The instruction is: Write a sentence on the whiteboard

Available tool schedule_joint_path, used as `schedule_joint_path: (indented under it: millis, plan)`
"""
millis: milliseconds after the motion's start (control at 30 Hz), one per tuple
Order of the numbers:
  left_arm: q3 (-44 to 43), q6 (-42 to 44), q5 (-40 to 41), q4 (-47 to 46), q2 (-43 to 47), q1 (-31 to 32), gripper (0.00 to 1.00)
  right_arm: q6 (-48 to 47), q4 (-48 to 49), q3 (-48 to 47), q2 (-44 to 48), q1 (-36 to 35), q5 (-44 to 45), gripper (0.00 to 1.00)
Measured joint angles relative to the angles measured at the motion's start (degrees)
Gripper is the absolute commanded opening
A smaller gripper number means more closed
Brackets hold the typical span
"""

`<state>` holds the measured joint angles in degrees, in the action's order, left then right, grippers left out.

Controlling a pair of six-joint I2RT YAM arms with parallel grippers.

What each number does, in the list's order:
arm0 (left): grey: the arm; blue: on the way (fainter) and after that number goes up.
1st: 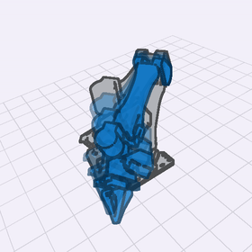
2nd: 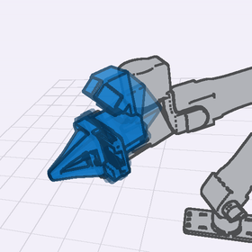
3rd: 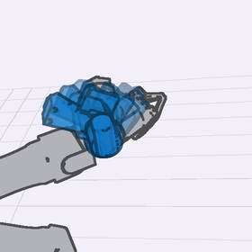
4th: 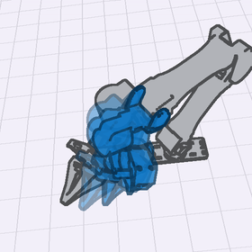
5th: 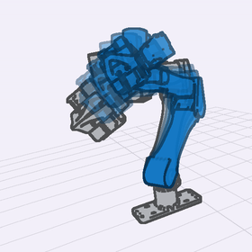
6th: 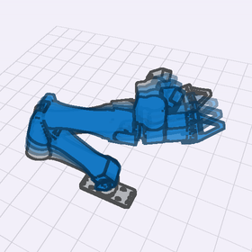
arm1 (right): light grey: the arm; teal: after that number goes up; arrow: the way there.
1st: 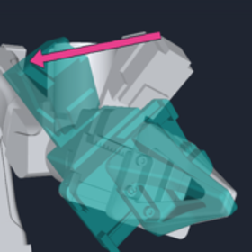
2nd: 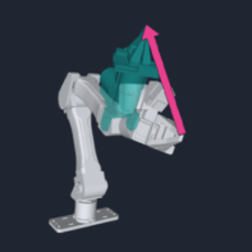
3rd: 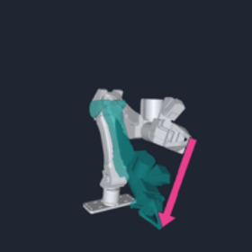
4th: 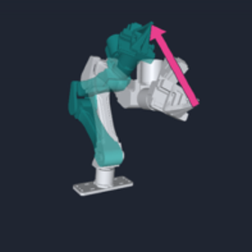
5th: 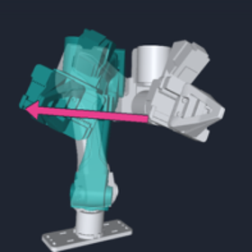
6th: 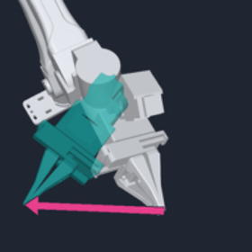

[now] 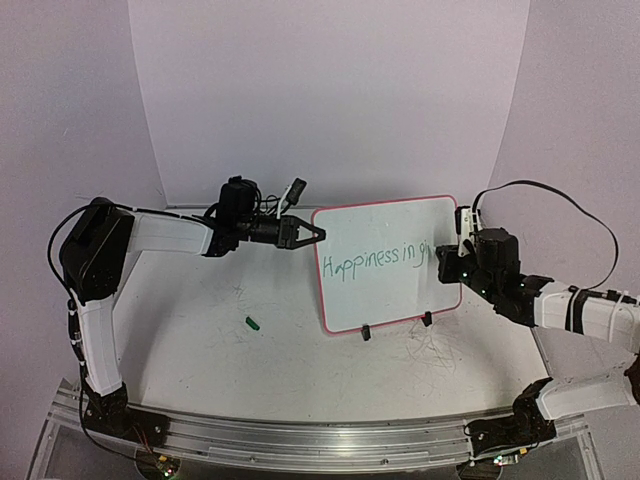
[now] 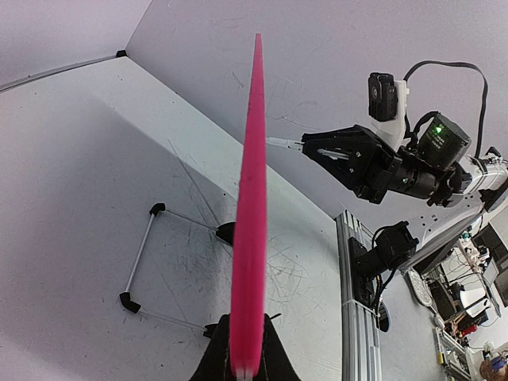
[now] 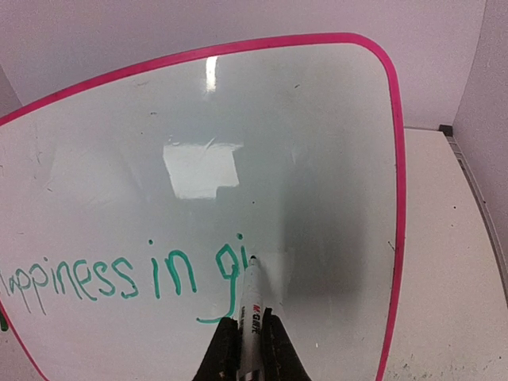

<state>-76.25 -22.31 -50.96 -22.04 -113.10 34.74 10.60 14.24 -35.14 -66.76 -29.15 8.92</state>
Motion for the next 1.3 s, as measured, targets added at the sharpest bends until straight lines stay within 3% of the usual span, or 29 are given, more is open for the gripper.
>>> schedule_joint_path:
  millis: [1300]
  plan:
    - [0.0,0.0,0.1,0.0,0.1,0.1,0.0,0.5,0.5,0.3,-0.8,0.0,1.0,0.0]
